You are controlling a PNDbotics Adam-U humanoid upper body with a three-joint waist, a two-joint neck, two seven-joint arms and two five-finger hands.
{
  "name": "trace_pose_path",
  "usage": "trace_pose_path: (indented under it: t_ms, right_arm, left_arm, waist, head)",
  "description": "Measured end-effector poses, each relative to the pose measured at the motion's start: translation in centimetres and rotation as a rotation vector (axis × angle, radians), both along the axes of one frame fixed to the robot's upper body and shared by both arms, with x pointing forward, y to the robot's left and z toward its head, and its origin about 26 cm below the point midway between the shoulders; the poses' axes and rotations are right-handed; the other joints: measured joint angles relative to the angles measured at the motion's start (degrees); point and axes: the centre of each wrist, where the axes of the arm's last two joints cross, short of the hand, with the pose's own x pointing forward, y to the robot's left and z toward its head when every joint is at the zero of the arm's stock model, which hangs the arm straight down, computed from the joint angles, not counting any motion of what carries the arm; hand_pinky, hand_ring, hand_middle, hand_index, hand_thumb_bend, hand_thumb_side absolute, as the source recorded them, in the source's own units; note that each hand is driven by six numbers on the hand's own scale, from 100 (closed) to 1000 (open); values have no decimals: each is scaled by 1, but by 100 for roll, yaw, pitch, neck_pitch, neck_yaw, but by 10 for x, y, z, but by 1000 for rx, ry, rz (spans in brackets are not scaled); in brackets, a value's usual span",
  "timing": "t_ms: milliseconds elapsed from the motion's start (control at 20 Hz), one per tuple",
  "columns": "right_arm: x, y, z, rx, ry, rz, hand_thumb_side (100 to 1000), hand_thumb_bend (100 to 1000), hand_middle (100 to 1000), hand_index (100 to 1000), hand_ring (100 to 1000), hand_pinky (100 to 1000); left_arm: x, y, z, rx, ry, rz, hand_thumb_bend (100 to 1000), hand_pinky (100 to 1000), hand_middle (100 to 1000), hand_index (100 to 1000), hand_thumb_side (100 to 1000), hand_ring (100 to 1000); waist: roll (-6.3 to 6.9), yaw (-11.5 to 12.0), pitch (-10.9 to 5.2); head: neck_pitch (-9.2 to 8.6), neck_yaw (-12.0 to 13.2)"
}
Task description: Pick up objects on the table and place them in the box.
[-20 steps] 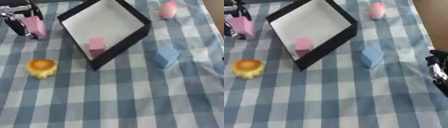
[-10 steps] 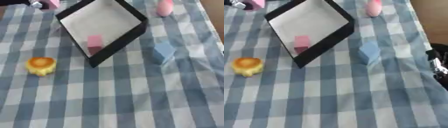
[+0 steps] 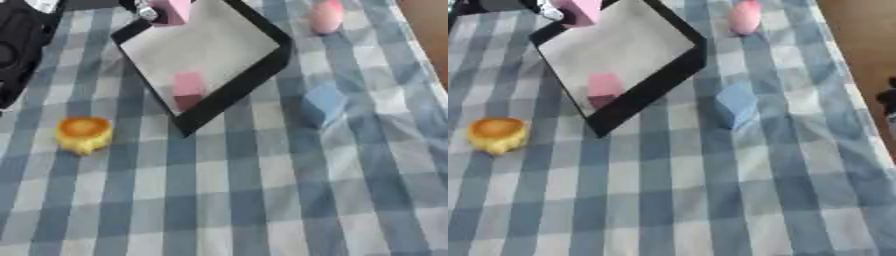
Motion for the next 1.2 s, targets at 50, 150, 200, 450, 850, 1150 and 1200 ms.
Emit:
trace_pose_path:
  t_ms: [50,150,200,450,850,1150,1200]
  right_arm:
    - [0,0,1,2,-2,3,580,100,641,799,779,840]
    - [1,0,3,4,-6,8,584,100,640,799,778,840]
    - [1,0,3,4,-5,9,585,100,640,799,778,839]
    - [3,1,5,4,-7,13,588,100,640,798,778,839]
    - [3,2,4,4,1,16,590,100,639,798,778,838]
    - [1,2,1,2,12,13,588,100,640,798,778,838]
    - [0,1,0,0,16,9,588,100,640,798,778,838]
  left_arm:
    - [4,-2,-7,2,7,9,448,694,593,751,100,552]
    - [10,-4,-20,-1,9,33,383,702,601,761,100,568]
    - [14,-4,-27,-10,9,45,374,707,607,766,100,578]
    - [26,-4,-53,-63,0,82,297,769,702,843,113,713]
    - [30,-1,-62,-86,-35,82,403,919,832,898,513,915]
    - [23,6,-46,-145,-96,52,221,844,774,875,346,832]
    - [19,11,-39,-160,-105,43,218,844,774,874,344,832]
  waist:
    - [2,-18,0]
    - [2,-49,0]
    - [2,-71,0]
    - [2,-144,0]
    - [2,-133,0]
    - [2,-44,0]
    - [5,-19,0]
  head:
    - [0,19]
    - [-3,63]
    - [-5,80]
    - [-22,141]
    - [-23,155]
    - [17,119]
    - [45,88]
